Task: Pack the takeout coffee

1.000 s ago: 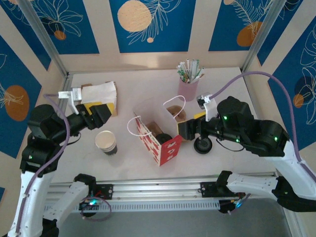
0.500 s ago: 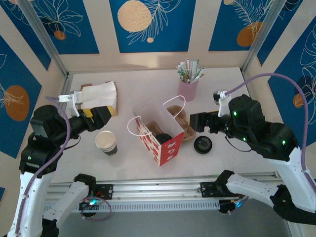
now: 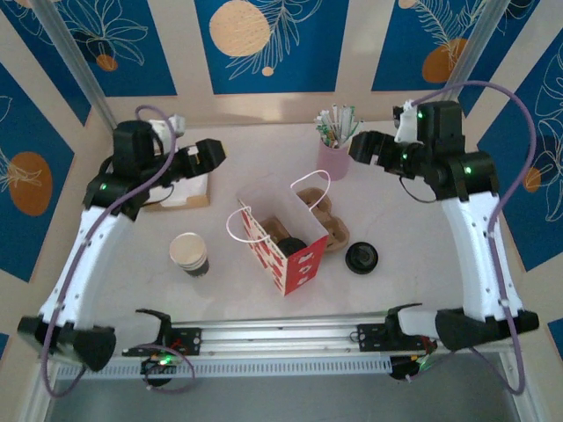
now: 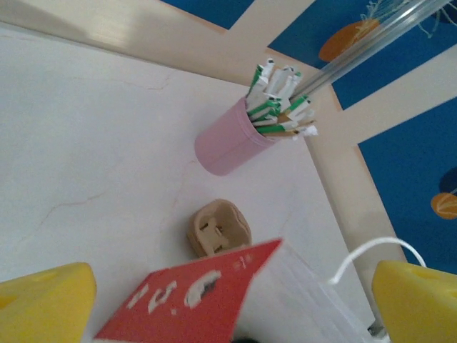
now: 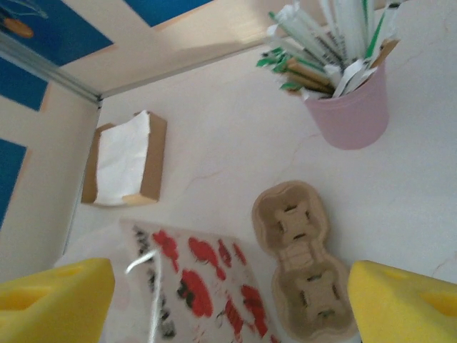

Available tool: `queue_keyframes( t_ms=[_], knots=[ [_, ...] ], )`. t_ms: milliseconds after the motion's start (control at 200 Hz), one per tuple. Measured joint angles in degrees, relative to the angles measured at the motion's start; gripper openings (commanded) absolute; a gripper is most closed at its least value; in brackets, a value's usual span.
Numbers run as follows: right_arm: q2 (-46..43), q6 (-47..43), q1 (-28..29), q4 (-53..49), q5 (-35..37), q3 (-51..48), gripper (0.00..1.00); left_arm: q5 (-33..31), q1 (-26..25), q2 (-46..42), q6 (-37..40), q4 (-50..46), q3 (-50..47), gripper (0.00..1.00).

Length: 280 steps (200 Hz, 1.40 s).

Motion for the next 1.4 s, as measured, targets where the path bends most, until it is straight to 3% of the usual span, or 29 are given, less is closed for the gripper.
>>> queue_keyframes(
  t_ms=[250, 360, 785, 1401],
  knots=[
    [15.02, -1.22, -2.86, 2.54, 0.85, 5.79, 0.49, 1.84, 0.98, 16.41, 2.86, 0.98, 8.81, 0.67],
    [21.73, -2.23, -2.27, 2.45, 0.85, 9.86, 0.41, 2.51, 1.03, 21.07, 3.67, 1.29, 10.78, 0.62],
    [41.09, -7.34, 2.58, -1.62, 3.37, 26.75, 0.33, 4.39, 1.03, 25.94, 3.63, 3.72, 10.84, 0.6],
    [46.82, -11.15, 4.5, -7.06, 8.92, 34.05, 0.28, 4.83, 1.03, 25.94, 3.63, 5.97, 9.09, 0.59]
  ],
)
